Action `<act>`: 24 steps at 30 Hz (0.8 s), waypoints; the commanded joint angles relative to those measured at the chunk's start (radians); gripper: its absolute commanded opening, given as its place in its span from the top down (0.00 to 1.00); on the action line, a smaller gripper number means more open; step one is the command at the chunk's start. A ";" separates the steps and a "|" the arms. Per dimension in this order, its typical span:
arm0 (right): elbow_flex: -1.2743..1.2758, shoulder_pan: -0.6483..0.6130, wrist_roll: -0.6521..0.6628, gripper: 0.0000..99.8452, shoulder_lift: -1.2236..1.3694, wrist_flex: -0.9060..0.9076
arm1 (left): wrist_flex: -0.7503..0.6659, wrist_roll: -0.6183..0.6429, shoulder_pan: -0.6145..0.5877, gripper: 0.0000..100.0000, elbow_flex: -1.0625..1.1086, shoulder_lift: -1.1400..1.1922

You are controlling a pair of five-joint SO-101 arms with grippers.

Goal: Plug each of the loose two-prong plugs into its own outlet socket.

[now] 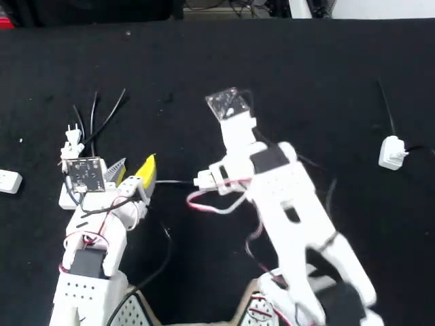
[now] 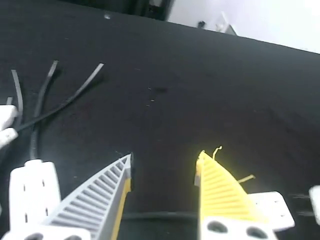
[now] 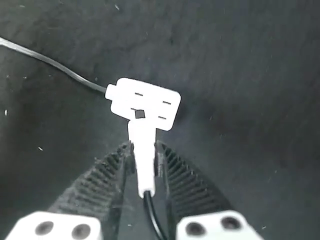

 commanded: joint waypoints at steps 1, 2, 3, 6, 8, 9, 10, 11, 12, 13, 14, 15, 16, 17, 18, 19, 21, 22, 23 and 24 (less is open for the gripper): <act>-0.231 0.012 -0.074 0.99 0.153 0.117 | -0.018 0.005 0.039 0.79 0.022 0.000; -0.275 0.012 -0.074 0.99 0.182 0.146 | -0.018 0.005 0.039 0.79 0.022 0.000; -0.318 0.012 -0.077 0.99 0.209 0.176 | -0.018 0.005 0.041 0.79 0.022 0.000; -0.415 0.005 -0.072 0.99 0.285 0.265 | -0.018 0.005 0.041 0.79 0.022 0.000; -0.435 -0.012 -0.072 0.99 0.326 0.285 | -0.018 0.005 0.041 0.79 0.022 -0.002; -0.435 -0.018 -0.072 0.99 0.344 0.285 | -0.018 0.005 0.041 0.79 0.022 -0.002; -0.435 -0.020 -0.072 0.99 0.363 0.285 | -0.018 0.005 0.041 0.79 0.022 -0.002; -0.435 -0.020 -0.072 0.99 0.381 0.284 | -0.018 0.005 0.041 0.79 0.022 -0.002; -0.438 -0.015 -0.072 0.99 0.398 0.285 | -0.018 0.005 0.041 0.79 0.022 -0.002; -0.438 -0.014 -0.072 0.99 0.412 0.285 | -0.018 0.005 0.041 0.79 0.022 -0.002; -0.438 -0.014 -0.077 0.99 0.426 0.285 | -0.018 0.005 0.041 0.79 0.022 -0.002; -0.438 -0.014 -0.080 0.99 0.438 0.285 | -0.018 0.005 0.041 0.79 0.022 -0.002; -0.440 -0.014 -0.080 0.99 0.449 0.285 | -0.018 0.005 0.041 0.79 0.022 -0.002; -0.440 -0.014 -0.081 0.99 0.460 0.285 | -0.018 0.005 0.041 0.79 0.022 -0.002; -0.443 -0.012 -0.084 0.99 0.469 0.285 | -0.018 0.005 0.041 0.79 0.022 -0.002; -0.453 -0.012 -0.101 0.99 0.478 0.292 | -0.018 0.005 0.041 0.79 0.022 -0.002; -0.486 -0.002 -0.135 0.99 0.498 0.321 | -0.018 0.005 0.041 0.79 0.022 -0.002; -0.515 0.003 -0.144 0.99 0.507 0.338 | -0.018 0.005 0.041 0.79 0.022 -0.002; -0.545 0.008 -0.147 0.99 0.518 0.356 | -0.018 0.005 0.041 0.79 0.022 -0.002; -0.579 0.018 -0.149 0.99 0.530 0.376 | -0.018 0.005 0.041 0.79 0.022 -0.002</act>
